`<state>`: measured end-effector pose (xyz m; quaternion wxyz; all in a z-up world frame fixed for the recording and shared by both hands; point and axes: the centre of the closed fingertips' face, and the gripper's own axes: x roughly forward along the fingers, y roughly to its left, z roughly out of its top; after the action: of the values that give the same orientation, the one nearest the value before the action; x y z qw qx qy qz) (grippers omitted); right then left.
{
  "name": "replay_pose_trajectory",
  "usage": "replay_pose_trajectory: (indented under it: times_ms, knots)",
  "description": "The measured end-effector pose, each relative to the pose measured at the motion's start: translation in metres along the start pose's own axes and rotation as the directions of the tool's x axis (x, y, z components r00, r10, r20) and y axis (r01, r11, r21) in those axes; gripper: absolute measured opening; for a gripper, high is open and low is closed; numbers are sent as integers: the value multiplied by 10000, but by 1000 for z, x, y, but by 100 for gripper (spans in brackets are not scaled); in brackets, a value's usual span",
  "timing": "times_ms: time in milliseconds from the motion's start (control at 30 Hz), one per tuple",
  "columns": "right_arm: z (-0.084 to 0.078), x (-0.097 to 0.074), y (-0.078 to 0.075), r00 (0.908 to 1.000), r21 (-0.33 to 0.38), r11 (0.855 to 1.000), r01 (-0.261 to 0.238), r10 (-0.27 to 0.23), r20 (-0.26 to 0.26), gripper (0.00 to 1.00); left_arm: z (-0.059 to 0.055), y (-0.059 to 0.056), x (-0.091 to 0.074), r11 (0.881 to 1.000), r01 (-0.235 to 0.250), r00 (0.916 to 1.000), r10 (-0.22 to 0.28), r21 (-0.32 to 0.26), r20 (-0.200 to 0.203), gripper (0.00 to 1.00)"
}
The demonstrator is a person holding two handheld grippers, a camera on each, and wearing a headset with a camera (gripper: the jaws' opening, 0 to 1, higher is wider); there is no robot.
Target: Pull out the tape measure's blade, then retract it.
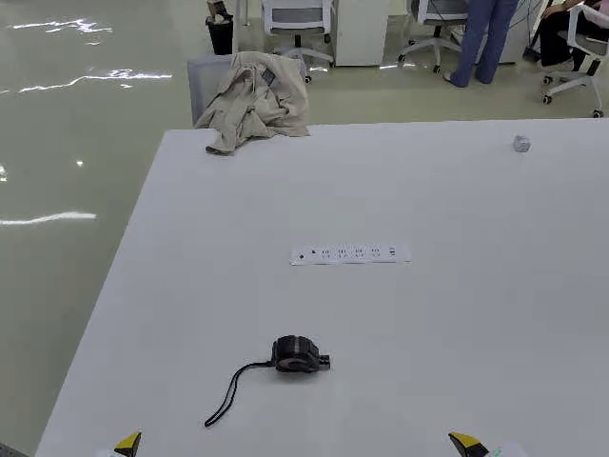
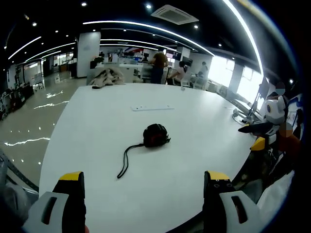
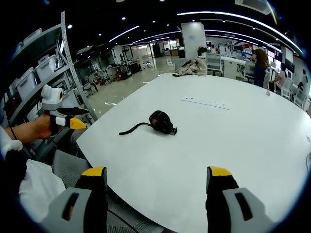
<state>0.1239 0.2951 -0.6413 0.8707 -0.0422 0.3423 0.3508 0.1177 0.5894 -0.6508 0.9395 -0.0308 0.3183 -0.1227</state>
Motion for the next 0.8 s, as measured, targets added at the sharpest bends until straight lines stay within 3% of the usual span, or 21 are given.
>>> replay_pose_trajectory:
  times_ms: [300,800]
  knots:
    - [2,5,-4,10000,-91,9999,67,-67,-64,86,1,1,4,9997,52,10000,-50,223,-85,100]
    - [-1,17,-10,9997,14,9999,124,-124,-232,85,4,-2,24,9985,307,9989,-291,453,-375,100]
